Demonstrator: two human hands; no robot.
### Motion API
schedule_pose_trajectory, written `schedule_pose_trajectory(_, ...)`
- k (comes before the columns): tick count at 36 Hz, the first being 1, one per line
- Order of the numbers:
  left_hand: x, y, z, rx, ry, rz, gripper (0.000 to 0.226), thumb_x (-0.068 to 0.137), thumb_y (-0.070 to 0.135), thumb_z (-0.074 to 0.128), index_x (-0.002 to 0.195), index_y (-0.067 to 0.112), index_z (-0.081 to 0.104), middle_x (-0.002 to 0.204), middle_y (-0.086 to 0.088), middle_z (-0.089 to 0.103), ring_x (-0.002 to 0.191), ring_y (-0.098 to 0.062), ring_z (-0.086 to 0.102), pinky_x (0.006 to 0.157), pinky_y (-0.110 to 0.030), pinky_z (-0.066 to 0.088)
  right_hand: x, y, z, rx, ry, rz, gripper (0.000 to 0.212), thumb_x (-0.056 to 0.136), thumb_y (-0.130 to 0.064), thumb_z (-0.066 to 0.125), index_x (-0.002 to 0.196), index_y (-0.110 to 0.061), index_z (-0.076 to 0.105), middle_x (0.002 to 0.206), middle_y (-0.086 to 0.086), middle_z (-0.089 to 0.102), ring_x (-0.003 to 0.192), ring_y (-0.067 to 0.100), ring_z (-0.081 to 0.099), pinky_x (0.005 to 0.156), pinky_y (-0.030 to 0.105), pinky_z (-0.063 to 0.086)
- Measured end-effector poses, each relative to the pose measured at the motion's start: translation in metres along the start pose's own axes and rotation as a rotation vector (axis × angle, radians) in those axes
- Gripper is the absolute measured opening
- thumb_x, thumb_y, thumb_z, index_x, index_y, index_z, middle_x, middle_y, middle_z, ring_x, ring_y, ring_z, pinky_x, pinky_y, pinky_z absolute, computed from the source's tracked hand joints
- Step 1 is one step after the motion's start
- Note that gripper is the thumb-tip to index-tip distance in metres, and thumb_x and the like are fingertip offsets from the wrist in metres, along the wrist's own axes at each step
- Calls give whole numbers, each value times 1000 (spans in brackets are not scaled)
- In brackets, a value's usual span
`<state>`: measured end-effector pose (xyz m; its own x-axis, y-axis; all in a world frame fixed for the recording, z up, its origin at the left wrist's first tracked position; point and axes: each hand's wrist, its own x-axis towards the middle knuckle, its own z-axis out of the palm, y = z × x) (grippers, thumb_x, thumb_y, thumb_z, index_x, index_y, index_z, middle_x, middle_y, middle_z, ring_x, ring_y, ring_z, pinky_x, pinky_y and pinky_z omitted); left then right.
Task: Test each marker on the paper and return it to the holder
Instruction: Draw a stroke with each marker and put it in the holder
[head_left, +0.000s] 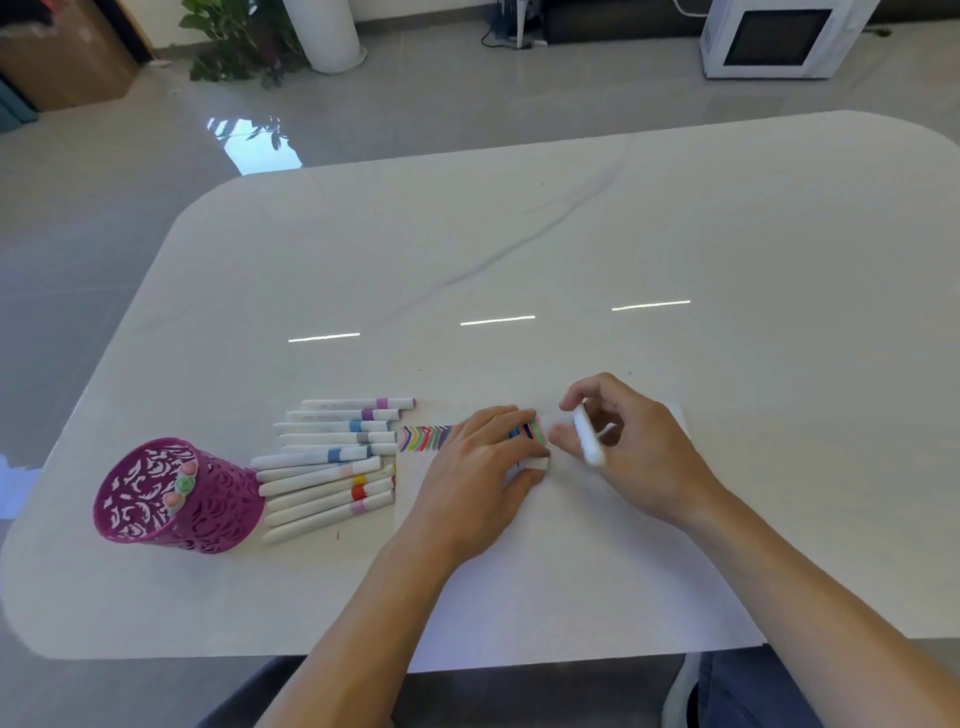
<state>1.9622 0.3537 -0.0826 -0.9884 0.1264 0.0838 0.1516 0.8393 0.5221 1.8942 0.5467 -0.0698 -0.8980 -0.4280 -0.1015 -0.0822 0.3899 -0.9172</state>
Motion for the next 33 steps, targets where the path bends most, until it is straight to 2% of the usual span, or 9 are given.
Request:
schedule_pose_trajectory(2,1,-1,0,-2,4,-5,18,91,27,71,108,26,76,140,8,58,136,-15,44,112,-29,34,2,0,3,76,51,30,22,90,-51,67,95,-29,68,76,2,67,65,19,61,64,32,51)
schedule_pose_trajectory(3,1,-1,0,-3,4,-6,18,91,26,71,108,26,76,139,8,59,134,-15,45,111,-27,34,3,1,4,137,71,47,23,90,-50,62,90,-27,69,72,3,67,62,19,62,60,32,51)
schedule_pose_trajectory(7,2,-3,1,5,1,-2,18,90,26,71,107,25,75,139,9,58,132,-14,46,109,-29,36,6,4,7,300,88,67,7,97,-21,62,93,-22,67,70,9,72,58,23,65,56,29,54)
schedule_pose_trajectory(9,2,-4,1,-2,0,-5,17,90,26,71,107,25,75,139,9,58,132,-14,46,109,-29,37,7,7,6,319,79,82,8,99,-10,64,94,-16,61,71,11,74,58,26,67,56,28,56)
schedule_pose_trajectory(12,2,-3,1,-4,-6,-5,17,90,26,71,107,24,74,139,10,58,131,-13,45,109,-25,34,8,8,7,313,87,114,13,96,-4,66,87,-10,58,70,12,75,57,25,69,56,27,56)
schedule_pose_trajectory(16,1,-2,0,-8,-12,-9,17,90,24,70,107,24,73,139,11,57,132,-13,44,108,-24,33,8,10,8,277,94,128,16,94,-5,69,86,-5,56,71,12,76,59,27,72,56,28,57)
schedule_pose_trajectory(19,1,-1,-1,-9,-12,1,17,90,22,70,107,23,73,138,10,58,131,-14,45,109,-27,35,8,11,8,276,94,143,19,93,-9,71,84,-7,55,73,13,77,63,30,74,59,32,59)
schedule_pose_trajectory(24,0,1,-2,19,-25,9,16,92,23,67,108,23,72,140,9,57,133,-16,44,109,-32,37,7,10,10,301,92,132,19,88,-20,72,82,-13,56,75,11,78,66,27,75,60,27,58)
schedule_pose_trajectory(33,-1,2,-4,66,-74,7,19,96,26,61,113,23,69,142,9,53,138,-16,39,112,-33,34,9,13,11,261,85,142,21,86,-24,73,77,-17,56,73,11,77,68,29,75,63,33,62)
